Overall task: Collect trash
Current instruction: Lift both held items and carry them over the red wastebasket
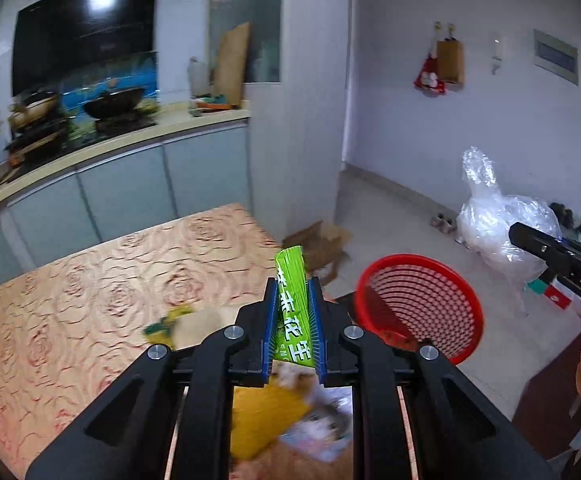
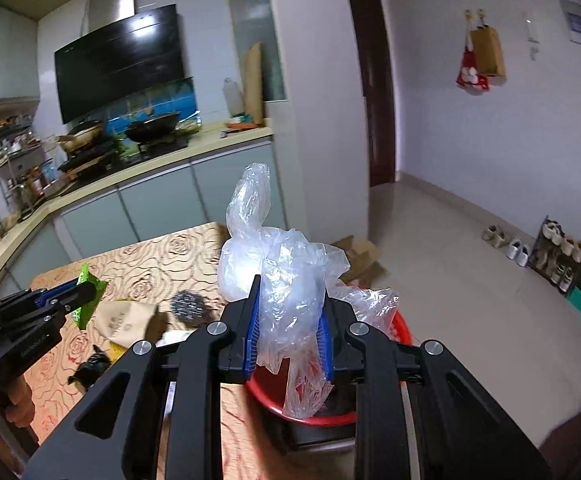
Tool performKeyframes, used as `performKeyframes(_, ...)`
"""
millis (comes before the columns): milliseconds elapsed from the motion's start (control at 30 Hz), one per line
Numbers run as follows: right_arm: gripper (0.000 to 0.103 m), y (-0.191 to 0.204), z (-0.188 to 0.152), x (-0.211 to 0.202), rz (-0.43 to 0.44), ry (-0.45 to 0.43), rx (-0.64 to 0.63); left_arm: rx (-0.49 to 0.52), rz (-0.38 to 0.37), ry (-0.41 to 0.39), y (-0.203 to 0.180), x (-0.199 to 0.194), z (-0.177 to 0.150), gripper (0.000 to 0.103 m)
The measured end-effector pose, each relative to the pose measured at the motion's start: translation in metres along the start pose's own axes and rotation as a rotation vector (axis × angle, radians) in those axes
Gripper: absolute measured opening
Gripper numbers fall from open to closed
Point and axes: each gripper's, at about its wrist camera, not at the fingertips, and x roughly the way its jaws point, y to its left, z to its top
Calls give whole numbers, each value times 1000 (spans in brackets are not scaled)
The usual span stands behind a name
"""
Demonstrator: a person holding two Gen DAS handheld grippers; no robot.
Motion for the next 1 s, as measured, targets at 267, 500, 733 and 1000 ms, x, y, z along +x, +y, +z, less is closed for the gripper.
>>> performKeyframes(267, 24, -30, -7, 1, -55, 10, 36, 29, -71, 5, -40, 21, 12, 14)
performKeyframes(500, 24, -45, -13, 10, -82, 35, 56, 39, -135, 26, -67, 44, 18, 15)
performKeyframes(733, 24, -55, -23, 25, -105, 77, 74, 53, -175, 102, -88, 86, 16, 15)
performKeyframes(1000, 24, -61, -32, 47, -123, 130, 65, 55, -179, 174, -97, 117, 5, 15)
